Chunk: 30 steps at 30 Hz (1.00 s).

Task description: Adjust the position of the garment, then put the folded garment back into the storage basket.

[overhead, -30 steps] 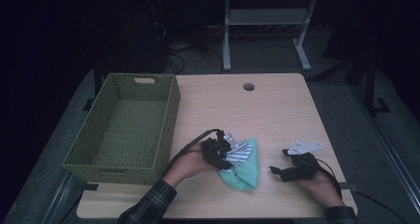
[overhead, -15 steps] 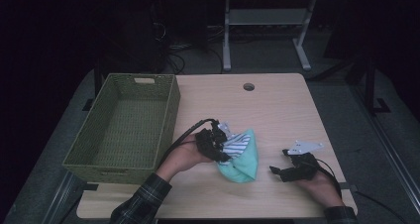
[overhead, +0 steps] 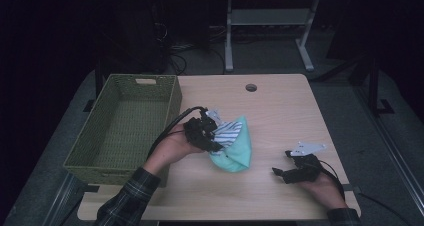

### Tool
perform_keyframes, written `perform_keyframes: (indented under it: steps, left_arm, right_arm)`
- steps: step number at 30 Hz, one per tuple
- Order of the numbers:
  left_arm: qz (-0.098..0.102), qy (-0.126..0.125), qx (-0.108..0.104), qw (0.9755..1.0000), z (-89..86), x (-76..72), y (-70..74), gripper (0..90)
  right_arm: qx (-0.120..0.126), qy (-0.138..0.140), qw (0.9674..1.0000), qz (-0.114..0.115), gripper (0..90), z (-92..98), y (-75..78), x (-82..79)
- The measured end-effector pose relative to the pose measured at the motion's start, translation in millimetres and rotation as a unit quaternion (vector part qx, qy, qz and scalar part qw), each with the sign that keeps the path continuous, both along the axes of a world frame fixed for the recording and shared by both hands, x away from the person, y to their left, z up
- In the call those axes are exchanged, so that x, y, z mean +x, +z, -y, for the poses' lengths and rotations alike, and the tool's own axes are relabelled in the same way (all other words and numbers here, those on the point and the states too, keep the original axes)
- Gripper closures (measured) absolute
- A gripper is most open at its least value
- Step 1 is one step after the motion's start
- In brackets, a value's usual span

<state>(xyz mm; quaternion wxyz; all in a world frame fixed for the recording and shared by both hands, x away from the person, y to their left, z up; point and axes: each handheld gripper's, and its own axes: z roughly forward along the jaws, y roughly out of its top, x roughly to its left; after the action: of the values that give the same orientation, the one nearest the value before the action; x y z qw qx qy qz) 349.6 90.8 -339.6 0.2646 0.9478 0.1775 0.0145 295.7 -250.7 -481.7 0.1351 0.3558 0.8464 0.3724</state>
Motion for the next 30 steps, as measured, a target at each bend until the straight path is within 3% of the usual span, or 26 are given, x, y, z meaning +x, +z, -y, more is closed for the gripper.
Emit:
perform_keyframes:
  steps: [16,30]
  left_arm:
    - [0.022,0.054,-0.008,0.9983,-60.7,3.2,32.5,71.8]
    - [0.032,0.113,-0.015,0.993,-110.1,6.4,46.3,71.8]
  right_arm:
    - [0.001,-0.003,1.0,0.0,16.6,-0.2,0.0,0.0]
    - [0.002,-0.006,1.0,-0.001,16.5,-0.3,0.0,-0.1]
